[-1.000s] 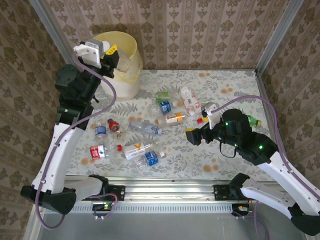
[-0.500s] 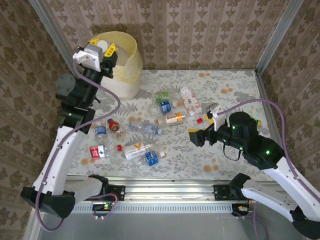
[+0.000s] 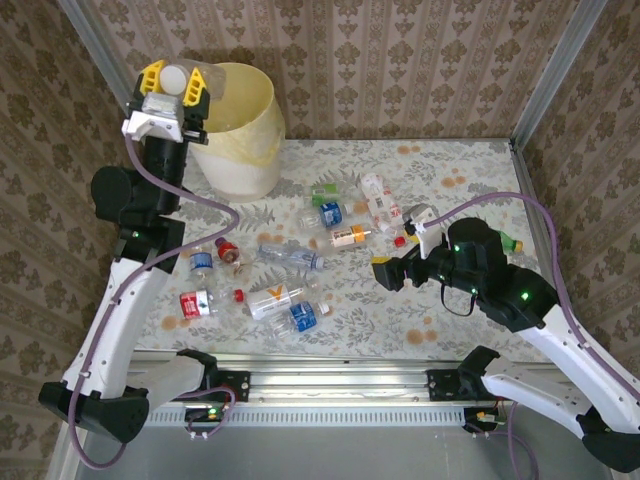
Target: Throw the plastic bottles in the bin
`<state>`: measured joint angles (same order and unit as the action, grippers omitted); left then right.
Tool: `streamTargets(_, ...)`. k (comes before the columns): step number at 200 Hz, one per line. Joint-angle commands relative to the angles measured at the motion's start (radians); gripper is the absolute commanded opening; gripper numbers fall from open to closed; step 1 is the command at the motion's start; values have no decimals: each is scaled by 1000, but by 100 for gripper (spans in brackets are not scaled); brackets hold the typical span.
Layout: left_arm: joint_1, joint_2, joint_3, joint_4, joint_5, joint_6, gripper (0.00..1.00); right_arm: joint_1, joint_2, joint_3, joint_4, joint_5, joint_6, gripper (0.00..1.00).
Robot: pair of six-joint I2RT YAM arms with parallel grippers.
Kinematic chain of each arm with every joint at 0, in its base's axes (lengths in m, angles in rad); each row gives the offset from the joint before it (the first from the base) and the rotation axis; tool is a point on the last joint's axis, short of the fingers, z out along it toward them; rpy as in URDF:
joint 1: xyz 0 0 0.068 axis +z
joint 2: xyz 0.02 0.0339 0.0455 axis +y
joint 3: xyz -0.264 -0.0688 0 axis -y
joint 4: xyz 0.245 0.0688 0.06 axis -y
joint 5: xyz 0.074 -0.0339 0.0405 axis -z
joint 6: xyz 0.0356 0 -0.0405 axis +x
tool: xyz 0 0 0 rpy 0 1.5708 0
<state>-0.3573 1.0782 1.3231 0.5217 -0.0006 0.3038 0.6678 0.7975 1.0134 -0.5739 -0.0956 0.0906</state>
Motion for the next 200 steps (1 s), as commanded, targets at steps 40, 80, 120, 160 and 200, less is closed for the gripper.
streamTargets(40, 55, 25, -15, 119, -44, 22, 5, 7, 7, 6, 68, 5, -46, 100)
streamTargets(80, 141, 117, 9, 144, -9, -99, 6, 7, 36, 36, 77, 9, -67, 100)
streamTargets(120, 190, 290, 158, 24, -2, -170, 7, 6, 43, 37, 63, 35, -100, 100)
streamTargets(160, 247, 598, 495, -326, -5, -237, 40, 6, 35, 25, 70, 30, -100, 100)
streamTargets(200, 275, 774, 876, -666, 80, -413, 100, 6, 16, 23, 69, -13, -70, 100)
